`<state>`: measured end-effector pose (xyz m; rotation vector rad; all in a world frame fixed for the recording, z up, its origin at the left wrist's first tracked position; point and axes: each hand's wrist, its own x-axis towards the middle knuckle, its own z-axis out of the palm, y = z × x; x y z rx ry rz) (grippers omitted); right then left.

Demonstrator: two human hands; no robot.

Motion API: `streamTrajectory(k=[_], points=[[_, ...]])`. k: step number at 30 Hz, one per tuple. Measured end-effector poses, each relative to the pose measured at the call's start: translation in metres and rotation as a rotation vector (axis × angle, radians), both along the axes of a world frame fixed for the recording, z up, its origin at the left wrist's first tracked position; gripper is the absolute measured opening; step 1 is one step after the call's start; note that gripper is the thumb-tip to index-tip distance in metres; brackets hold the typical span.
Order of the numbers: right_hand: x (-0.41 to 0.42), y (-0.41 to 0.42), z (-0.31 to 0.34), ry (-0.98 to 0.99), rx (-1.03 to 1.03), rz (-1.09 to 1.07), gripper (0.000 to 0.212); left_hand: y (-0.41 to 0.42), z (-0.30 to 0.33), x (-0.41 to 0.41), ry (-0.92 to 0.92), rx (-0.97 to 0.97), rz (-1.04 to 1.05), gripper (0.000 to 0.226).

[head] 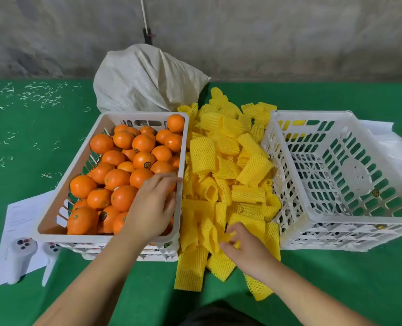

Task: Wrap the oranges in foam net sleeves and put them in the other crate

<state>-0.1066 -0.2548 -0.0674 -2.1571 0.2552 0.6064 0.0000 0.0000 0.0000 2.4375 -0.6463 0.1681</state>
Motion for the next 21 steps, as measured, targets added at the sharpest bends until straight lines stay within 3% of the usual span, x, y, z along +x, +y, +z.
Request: streamTrajectory(k=[2, 4, 8, 12, 14, 17, 19, 21], points=[[0.028, 0.02, -0.001, -0.119, -0.034, -0.037, 0.055, -0.012, -0.004, 0.025, 0.079, 0.298, 0.1, 0.058], [0.051, 0.036, 0.0, -0.15, -0.089, 0.018, 0.054, -0.025, -0.004, 0.049, 0.18, 0.514, 0.097, 0.063], [0.06, 0.038, -0.002, -0.226, 0.033, -0.216, 0.036, -0.017, 0.0, 0.067, 0.282, 0.659, -0.031, 0.079], [0.062, 0.034, 0.022, -0.255, 0.338, -0.495, 0.02, -0.004, 0.005, 0.05, 0.078, 0.682, 0.088, 0.081], [0.06, 0.032, 0.038, -0.28, 0.421, -0.555, 0.021, -0.002, 0.014, 0.039, 0.107, 0.539, 0.164, 0.081], [0.059, 0.037, 0.066, -0.372, 0.502, -0.632, 0.023, -0.004, 0.042, 0.021, 0.207, -0.022, 0.233, 0.078], [0.06, 0.043, 0.083, -0.445, 0.549, -0.632, 0.02, -0.019, 0.062, -0.004, 0.463, -0.485, 0.149, 0.072], [0.061, 0.049, 0.097, -0.491, 0.644, -0.633, 0.021, -0.038, 0.071, -0.029, 0.753, -0.806, 0.028, 0.082]])
